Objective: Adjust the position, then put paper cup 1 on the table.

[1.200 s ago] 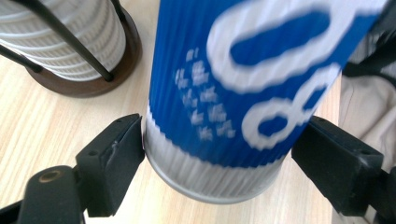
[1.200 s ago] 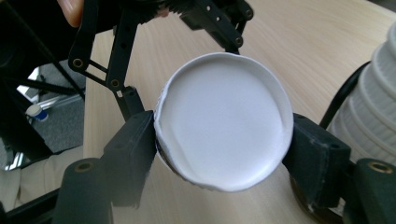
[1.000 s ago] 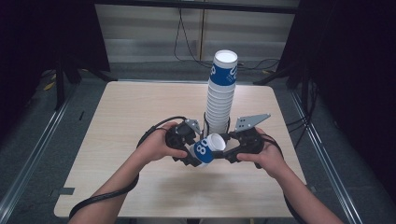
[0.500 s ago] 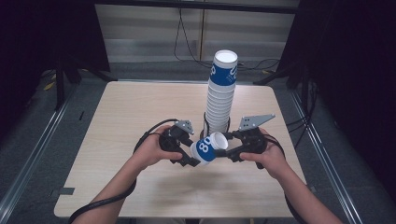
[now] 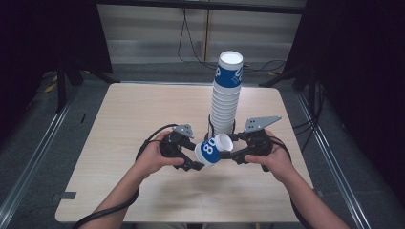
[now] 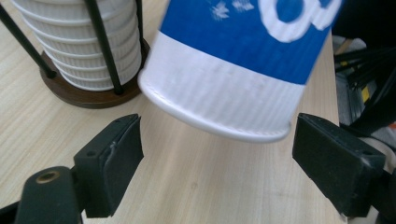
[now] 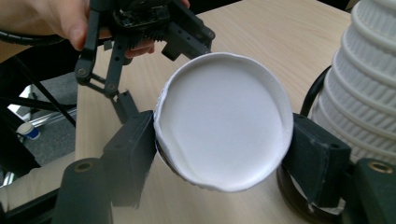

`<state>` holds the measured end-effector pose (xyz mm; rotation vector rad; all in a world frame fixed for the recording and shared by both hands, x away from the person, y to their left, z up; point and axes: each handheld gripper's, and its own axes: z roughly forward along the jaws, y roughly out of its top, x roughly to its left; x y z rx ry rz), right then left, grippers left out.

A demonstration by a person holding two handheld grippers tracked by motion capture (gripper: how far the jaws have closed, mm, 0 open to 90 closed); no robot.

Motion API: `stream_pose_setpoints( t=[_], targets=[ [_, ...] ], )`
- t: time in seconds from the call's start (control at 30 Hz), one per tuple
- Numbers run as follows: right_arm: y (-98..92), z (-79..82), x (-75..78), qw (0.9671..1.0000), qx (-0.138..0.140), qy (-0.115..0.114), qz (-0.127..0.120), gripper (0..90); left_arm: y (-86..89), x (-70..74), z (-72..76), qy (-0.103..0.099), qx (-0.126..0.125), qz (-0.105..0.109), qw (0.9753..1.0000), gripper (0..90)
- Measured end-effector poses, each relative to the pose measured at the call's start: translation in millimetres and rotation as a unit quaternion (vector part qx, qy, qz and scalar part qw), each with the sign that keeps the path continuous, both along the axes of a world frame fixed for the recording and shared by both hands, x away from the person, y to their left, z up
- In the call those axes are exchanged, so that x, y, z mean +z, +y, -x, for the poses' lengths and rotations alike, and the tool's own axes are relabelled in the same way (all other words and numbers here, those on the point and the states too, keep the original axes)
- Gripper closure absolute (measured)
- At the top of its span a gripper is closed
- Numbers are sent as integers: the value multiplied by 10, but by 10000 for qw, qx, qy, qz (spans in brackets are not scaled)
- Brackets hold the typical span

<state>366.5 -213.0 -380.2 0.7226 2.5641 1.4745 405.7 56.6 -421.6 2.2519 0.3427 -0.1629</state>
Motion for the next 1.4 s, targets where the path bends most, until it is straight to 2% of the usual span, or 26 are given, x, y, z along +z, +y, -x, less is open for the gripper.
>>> stream_pose_setpoints(
  t=[0.07, 0.1, 0.17, 0.3, 0.83, 1.0, 1.13, 1.4],
  targets=[
    [-9, 4, 7, 10000, -46, -30, -16, 288, 5, 1, 11, 13, 33, 73, 10000, 160],
    [-15, 4, 11, 10000, -64, -67, -21, 288, 12, 13, 11, -43, -15, 10, 10000, 160],
    [-30, 6, 15, 9998, -144, -103, -61, 288, -2, 1, 27, -78, 30, 157, 9998, 160],
    [-54, 13, 18, 9997, -204, -102, -87, 288, -23, -9, 29, -64, -4, 112, 9999, 160],
    [-82, 25, 13, 9992, -354, -126, -167, 288, -105, -86, 33, -62, 74, 284, 9996, 160],
    [-93, 32, 5, 9990, -330, -119, -288, 288, -129, -106, 35, -68, 153, 488, 9987, 160],
    [-97, 36, 0, 9990, -296, -100, -318, 287, -145, -93, 36, -96, 148, 439, 9989, 159],
    [-99, 48, -4, 9989, -266, -54, -369, 287, -179, -121, 50, -123, 204, 501, 9985, 158]
  ],
)
